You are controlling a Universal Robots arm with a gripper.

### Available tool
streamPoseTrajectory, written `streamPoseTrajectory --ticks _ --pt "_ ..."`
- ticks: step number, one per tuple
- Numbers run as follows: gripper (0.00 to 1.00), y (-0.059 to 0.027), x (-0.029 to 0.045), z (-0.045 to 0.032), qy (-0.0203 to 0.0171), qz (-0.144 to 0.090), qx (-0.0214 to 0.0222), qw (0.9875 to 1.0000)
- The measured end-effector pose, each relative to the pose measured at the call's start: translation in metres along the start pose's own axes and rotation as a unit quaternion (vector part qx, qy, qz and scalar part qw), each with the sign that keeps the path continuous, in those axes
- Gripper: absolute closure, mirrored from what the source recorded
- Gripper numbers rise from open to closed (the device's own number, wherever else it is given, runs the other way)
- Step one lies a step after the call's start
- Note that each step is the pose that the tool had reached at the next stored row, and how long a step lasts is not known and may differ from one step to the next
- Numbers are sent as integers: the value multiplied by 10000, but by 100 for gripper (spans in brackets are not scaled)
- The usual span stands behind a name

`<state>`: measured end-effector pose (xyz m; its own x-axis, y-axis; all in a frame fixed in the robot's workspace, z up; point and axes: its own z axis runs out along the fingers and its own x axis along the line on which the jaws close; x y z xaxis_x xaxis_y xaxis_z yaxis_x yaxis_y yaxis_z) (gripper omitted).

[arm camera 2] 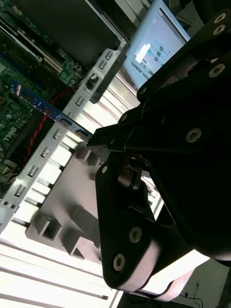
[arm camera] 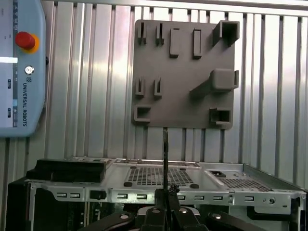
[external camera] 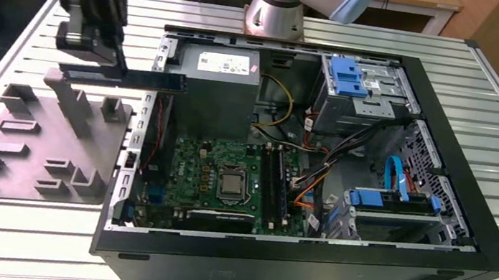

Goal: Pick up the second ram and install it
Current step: 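Pick up the second ram and move it above second insertion slot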

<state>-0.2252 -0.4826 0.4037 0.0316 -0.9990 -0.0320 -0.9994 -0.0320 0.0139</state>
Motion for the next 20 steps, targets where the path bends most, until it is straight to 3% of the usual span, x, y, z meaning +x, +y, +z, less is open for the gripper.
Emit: streamPoseTrajectory --ticks 20 --pt "87 -864 28 20 0 0 0 10000"
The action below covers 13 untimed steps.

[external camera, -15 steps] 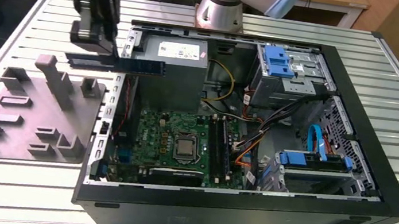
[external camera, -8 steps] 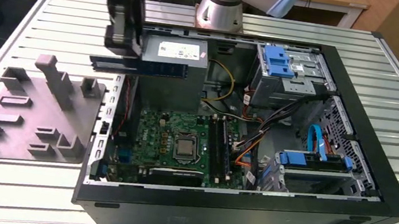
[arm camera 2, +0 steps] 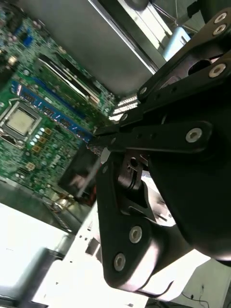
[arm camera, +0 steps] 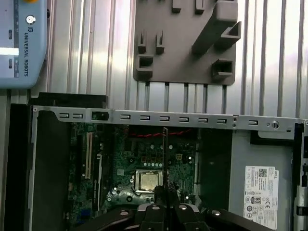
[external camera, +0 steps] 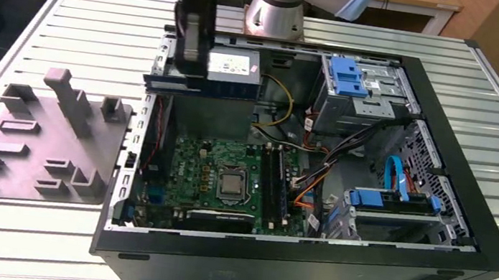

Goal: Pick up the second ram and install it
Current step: 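Pick up the second ram and move it above second insertion slot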

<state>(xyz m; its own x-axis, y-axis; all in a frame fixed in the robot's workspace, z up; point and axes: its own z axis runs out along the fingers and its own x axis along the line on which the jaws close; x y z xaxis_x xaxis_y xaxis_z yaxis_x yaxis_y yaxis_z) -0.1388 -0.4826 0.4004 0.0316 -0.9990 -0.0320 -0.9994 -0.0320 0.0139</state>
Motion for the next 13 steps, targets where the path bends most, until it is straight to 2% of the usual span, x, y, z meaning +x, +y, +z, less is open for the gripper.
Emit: streamPoseTrajectory --ticks 6,13 --pt "87 -205 8 24 0 0 0 10000" --pt "87 -388 21 125 0 1 0 10000"
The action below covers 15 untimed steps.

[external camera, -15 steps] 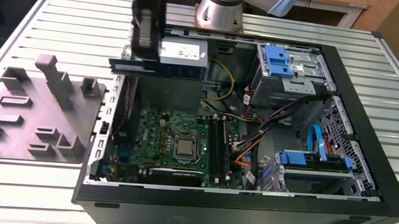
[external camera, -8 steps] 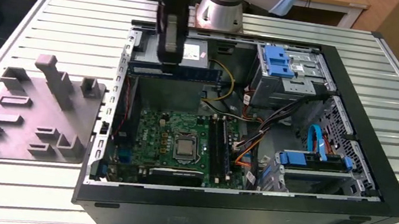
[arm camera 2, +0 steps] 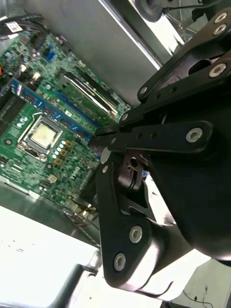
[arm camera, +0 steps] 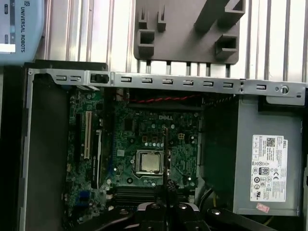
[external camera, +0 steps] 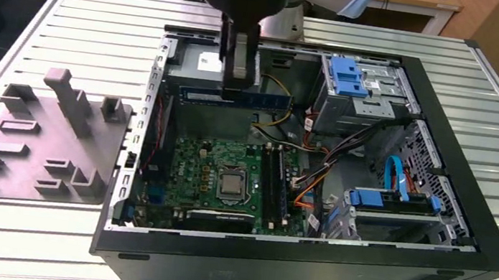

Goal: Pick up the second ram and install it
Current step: 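Pick up the second ram and move it above second insertion slot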

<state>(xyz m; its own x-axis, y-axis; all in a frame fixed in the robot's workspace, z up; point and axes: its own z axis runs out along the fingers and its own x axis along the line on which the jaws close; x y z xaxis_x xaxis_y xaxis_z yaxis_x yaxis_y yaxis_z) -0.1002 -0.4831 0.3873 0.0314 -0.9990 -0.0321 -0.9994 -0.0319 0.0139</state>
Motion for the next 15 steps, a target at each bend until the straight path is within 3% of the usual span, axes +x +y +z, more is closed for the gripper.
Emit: streamPoseTrajectory --ticks 8,15 --pt "87 -166 12 126 0 0 0 10000" --pt "87 -203 15 199 -5 0 0 10000"
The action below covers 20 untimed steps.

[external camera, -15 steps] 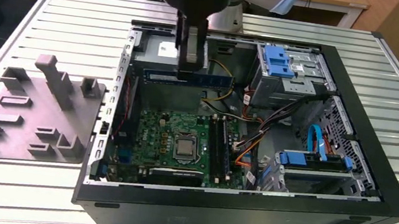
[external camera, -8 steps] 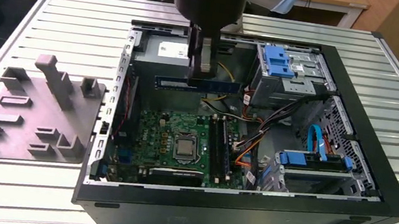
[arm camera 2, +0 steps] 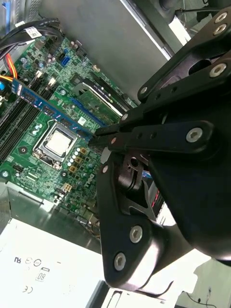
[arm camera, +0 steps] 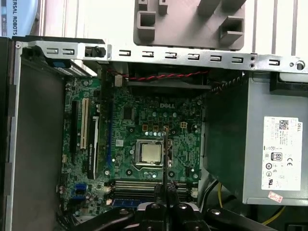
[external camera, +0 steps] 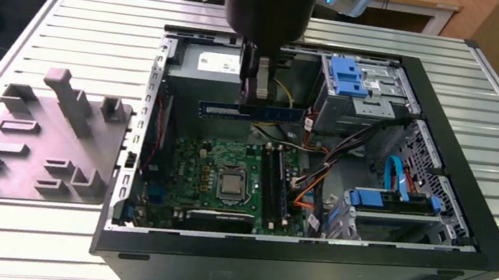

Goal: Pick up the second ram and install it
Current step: 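Pick up the second ram and move it above second insertion slot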

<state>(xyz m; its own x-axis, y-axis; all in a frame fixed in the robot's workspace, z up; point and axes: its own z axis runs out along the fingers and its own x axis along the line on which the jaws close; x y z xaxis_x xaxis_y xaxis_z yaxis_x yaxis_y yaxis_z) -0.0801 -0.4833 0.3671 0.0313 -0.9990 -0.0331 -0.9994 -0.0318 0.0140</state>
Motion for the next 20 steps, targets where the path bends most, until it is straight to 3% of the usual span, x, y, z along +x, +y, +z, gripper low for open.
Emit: streamPoseTrajectory --ticks 4,20 --pt "87 -1 0 2 -4 0 1 10000" --pt "87 6 4 179 -38 -2 13 10000"
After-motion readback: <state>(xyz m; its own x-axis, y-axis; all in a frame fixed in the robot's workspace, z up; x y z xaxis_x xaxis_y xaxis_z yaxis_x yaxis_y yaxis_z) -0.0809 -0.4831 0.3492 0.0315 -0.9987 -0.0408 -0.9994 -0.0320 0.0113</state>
